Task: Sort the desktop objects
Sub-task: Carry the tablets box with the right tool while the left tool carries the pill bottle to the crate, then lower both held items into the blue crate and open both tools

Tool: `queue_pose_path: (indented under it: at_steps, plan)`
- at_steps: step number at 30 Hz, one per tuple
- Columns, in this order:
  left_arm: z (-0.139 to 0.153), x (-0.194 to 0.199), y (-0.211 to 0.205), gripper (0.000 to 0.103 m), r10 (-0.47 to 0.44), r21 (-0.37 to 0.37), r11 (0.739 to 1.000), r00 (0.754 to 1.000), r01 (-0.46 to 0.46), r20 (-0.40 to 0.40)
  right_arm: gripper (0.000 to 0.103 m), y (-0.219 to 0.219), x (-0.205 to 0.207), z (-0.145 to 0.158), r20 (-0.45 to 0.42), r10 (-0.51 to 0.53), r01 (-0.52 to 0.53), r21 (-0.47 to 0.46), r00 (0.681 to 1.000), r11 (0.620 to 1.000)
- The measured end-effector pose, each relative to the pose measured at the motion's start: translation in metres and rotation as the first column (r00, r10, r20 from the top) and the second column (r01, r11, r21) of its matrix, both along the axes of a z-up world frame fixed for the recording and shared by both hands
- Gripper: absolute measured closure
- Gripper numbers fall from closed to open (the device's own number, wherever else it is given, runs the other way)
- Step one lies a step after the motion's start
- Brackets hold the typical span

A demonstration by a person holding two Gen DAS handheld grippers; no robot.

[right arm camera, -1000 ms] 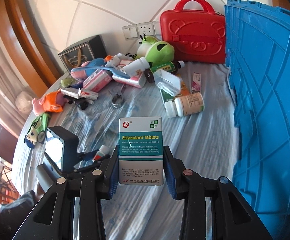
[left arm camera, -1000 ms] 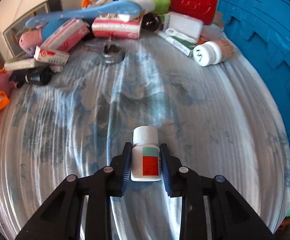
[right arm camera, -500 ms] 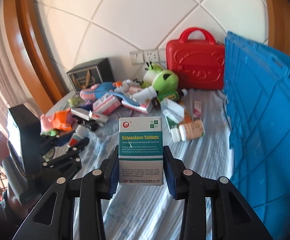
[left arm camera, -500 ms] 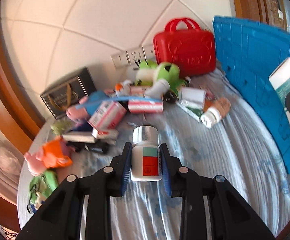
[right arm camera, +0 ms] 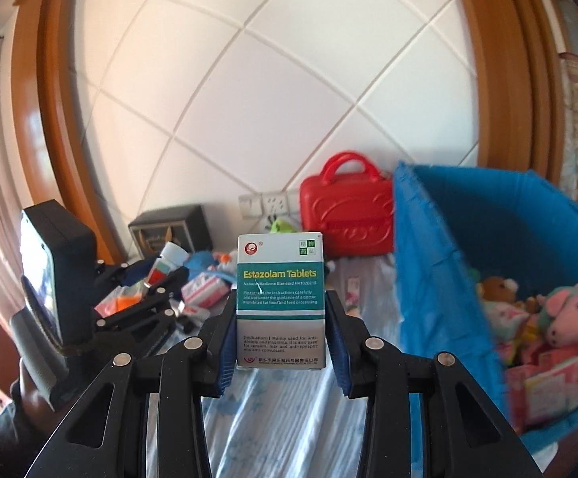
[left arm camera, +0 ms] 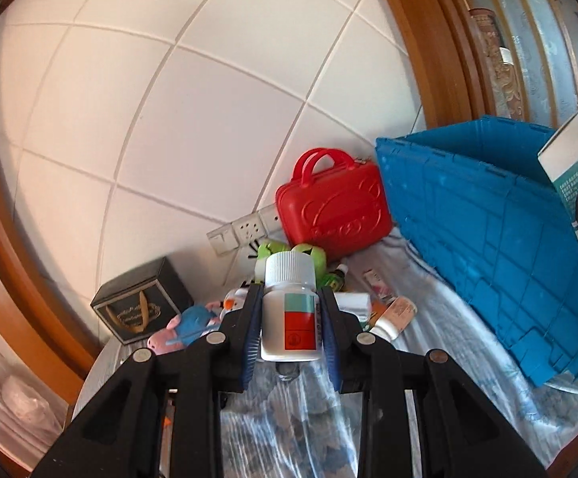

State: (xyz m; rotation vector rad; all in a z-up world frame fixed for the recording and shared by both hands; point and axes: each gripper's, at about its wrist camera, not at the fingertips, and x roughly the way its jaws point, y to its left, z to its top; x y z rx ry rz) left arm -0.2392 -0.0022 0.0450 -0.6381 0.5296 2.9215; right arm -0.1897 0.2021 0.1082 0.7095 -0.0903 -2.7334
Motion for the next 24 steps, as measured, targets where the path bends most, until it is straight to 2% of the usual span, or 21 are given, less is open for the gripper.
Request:
queue_pose_path:
  at_steps: [4,9,11,15,17,19,21,22,24]
  plan:
    - [0.025,0.001,0.058,0.076,-0.072,0.003,0.997,0.997,0.072,-0.042,0.065,0.054,0.017,0.028,-0.057,-0.077,0.076,-0.015,0.995,0.997]
    - [0.048,-0.002,0.15,0.076,-0.182,0.016,0.983,0.981,0.183,-0.065,0.065,0.132,0.023,0.046,-0.06,-0.175,0.175,0.0,0.983,0.985]
    - [0.054,-0.009,0.186,0.076,-0.229,0.024,0.973,0.972,0.23,-0.05,0.065,0.166,0.02,0.05,-0.055,-0.215,0.216,-0.003,0.975,0.976]
    - [0.06,-0.029,0.243,0.076,-0.278,0.012,0.961,0.961,0.278,0.001,0.065,0.23,-0.003,0.047,0.002,-0.282,0.282,-0.01,0.959,0.959]
    - [0.062,-0.036,0.267,0.076,-0.278,-0.022,0.96,0.96,0.278,0.017,0.064,0.255,-0.024,0.042,0.047,-0.308,0.309,-0.014,0.95,0.951]
    - [0.066,-0.043,0.286,0.076,-0.25,-0.044,0.967,0.968,0.25,-0.008,0.056,0.275,-0.045,0.037,0.111,-0.329,0.333,-0.025,0.938,0.943]
    - [0.071,-0.054,0.292,0.074,-0.237,-0.037,0.971,0.971,0.237,0.003,0.041,0.295,-0.063,0.034,0.131,-0.345,0.354,-0.053,0.929,0.934]
    - [0.075,-0.057,0.295,0.073,-0.227,-0.034,0.973,0.974,0.227,-0.005,0.04,0.302,-0.069,0.035,0.136,-0.347,0.358,-0.066,0.928,0.931]
    - [0.081,-0.059,0.295,0.057,-0.205,-0.042,0.978,0.978,0.204,-0.026,0.035,0.311,-0.071,0.039,0.128,-0.349,0.361,-0.089,0.928,0.928]
